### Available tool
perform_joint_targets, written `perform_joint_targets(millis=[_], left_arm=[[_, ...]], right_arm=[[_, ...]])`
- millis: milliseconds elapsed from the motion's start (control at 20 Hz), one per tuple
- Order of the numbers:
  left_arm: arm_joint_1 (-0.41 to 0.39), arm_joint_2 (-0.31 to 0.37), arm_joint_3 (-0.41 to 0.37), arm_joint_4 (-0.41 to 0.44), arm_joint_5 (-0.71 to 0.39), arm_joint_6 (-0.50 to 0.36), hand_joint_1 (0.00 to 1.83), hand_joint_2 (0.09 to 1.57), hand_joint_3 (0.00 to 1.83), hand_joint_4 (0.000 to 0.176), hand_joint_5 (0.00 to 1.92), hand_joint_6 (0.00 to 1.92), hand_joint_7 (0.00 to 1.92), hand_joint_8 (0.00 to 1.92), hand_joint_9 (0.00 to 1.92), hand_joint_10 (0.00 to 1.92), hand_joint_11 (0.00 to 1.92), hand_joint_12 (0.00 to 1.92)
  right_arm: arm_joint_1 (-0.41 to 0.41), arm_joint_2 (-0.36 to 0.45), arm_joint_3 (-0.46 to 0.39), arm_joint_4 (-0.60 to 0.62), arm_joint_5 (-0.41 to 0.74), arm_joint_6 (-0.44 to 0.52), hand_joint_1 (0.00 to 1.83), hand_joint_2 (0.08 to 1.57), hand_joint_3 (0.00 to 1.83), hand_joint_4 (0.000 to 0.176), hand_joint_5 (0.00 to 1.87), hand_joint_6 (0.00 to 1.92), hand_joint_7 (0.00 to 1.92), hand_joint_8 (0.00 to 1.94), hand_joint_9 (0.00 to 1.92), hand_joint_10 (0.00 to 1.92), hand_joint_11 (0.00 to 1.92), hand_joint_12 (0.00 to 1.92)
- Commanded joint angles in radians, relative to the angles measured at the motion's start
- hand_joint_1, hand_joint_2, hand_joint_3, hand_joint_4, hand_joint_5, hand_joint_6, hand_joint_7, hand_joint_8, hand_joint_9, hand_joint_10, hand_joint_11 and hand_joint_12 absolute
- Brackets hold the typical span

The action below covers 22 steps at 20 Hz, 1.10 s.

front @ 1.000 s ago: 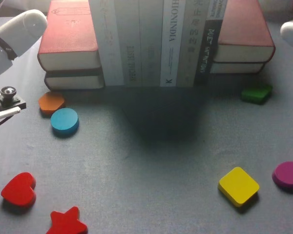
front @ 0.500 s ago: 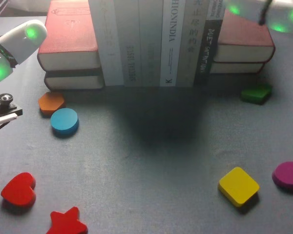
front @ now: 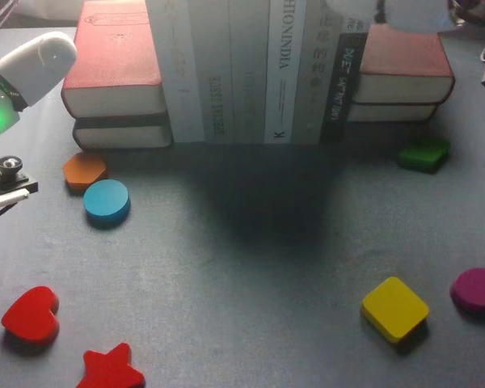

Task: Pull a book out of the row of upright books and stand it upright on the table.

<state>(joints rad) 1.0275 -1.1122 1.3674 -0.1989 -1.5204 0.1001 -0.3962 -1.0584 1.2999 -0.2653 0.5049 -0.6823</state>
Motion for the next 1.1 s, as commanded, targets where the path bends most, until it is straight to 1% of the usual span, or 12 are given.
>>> perform_joint_targets(millis=[0,50,100,250,300,450,650,700,800,900,950,1050], left_arm=[[-0.002,-0.005,0.003,-0.017,-0.118,-0.009,0.29,1.38,0.00,0.029,0.17,0.00,0.00,0.00,0.00,0.00,0.03,0.04],[-0.002,-0.005,0.003,-0.017,-0.119,-0.010,0.27,1.38,0.00,0.025,0.17,0.00,0.00,0.00,0.00,0.00,0.01,0.13],[-0.002,-0.005,0.003,-0.018,-0.120,-0.011,0.28,1.38,0.00,0.027,0.17,0.00,0.01,0.00,0.00,0.00,0.00,0.16],[-0.001,-0.005,0.002,-0.023,-0.125,-0.013,0.30,1.38,0.00,0.018,0.19,0.00,0.02,0.00,0.00,0.00,0.00,0.22],[-0.001,-0.005,0.001,-0.023,-0.126,-0.013,0.33,1.38,0.00,0.014,0.20,0.00,0.03,0.00,0.00,0.00,0.00,0.23],[0.003,-0.005,0.000,-0.028,-0.130,-0.013,0.32,1.37,0.00,0.041,0.19,0.00,0.01,0.00,0.00,0.00,0.00,0.14],[0.008,-0.005,-0.002,-0.034,-0.136,-0.013,0.33,1.36,0.00,0.045,0.18,0.00,0.00,0.00,0.00,0.00,0.00,0.11],[0.008,-0.004,-0.002,-0.034,-0.137,-0.013,0.35,1.37,0.00,0.039,0.18,0.00,0.00,0.00,0.00,0.00,0.00,0.12],[0.012,-0.004,-0.004,-0.038,-0.141,-0.013,0.36,1.36,0.00,0.048,0.18,0.00,0.00,0.00,0.00,0.00,0.00,0.13],[0.016,-0.003,-0.006,-0.042,-0.145,-0.013,0.37,1.36,0.00,0.042,0.18,0.00,0.00,0.00,0.00,0.00,0.00,0.07],[0.017,-0.003,-0.007,-0.044,-0.146,-0.013,0.34,1.36,0.00,0.044,0.18,0.00,0.00,0.00,0.00,0.00,0.00,0.10],[0.019,-0.003,-0.007,-0.048,-0.149,-0.013,0.31,1.36,0.00,0.047,0.17,0.00,0.00,0.00,0.00,0.00,0.00,0.12]], right_arm=[[0.016,-0.005,0.005,0.016,0.095,0.000,0.03,1.38,0.00,0.000,0.40,0.12,0.00,0.00,0.00,0.00,0.00,0.00],[0.016,-0.006,0.005,0.016,0.094,0.000,0.04,1.39,0.00,0.000,0.46,0.14,0.00,0.00,0.00,0.00,0.00,0.00],[0.016,-0.006,0.001,0.016,0.095,0.000,0.06,1.39,0.00,0.000,0.53,0.26,0.02,0.00,0.00,0.00,0.00,0.00],[0.016,-0.005,-0.028,0.016,0.133,0.003,0.01,1.41,0.00,0.000,0.46,0.77,0.09,0.00,0.00,0.00,0.00,0.00],[0.006,0.014,-0.049,0.015,0.157,0.004,0.04,1.41,0.00,0.000,0.51,0.71,0.14,0.01,0.00,0.00,0.00,0.00],[-0.035,0.062,-0.100,0.013,0.230,0.004,0.00,1.39,0.00,0.000,0.60,0.64,0.18,0.01,0.00,0.00,0.00,0.00],[-0.120,0.119,-0.172,-0.002,0.360,0.023,0.01,1.34,0.00,0.000,0.76,0.48,0.18,0.00,0.00,0.00,0.00,0.00],[-0.141,0.126,-0.181,-0.006,0.388,0.037,0.06,1.37,0.00,0.000,0.82,0.55,0.21,0.00,0.00,0.00,0.00,0.00],[-0.200,0.143,-0.206,-0.015,0.465,0.071,0.06,1.44,0.00,0.000,0.78,0.66,0.20,0.00,0.00,0.00,0.00,0.00],[-0.241,0.152,-0.228,-0.024,0.522,0.091,0.10,1.46,0.00,0.000,0.80,0.57,0.21,0.00,0.00,0.00,0.00,0.00],[-0.260,0.156,-0.238,-0.032,0.545,0.101,0.02,1.45,0.00,0.000,0.78,0.57,0.18,0.00,0.00,0.00,0.00,0.00],[-0.302,0.159,-0.255,-0.038,0.589,0.118,0.00,1.39,0.00,0.000,0.77,0.56,0.21,0.02,0.00,0.00,0.00,0.00]])
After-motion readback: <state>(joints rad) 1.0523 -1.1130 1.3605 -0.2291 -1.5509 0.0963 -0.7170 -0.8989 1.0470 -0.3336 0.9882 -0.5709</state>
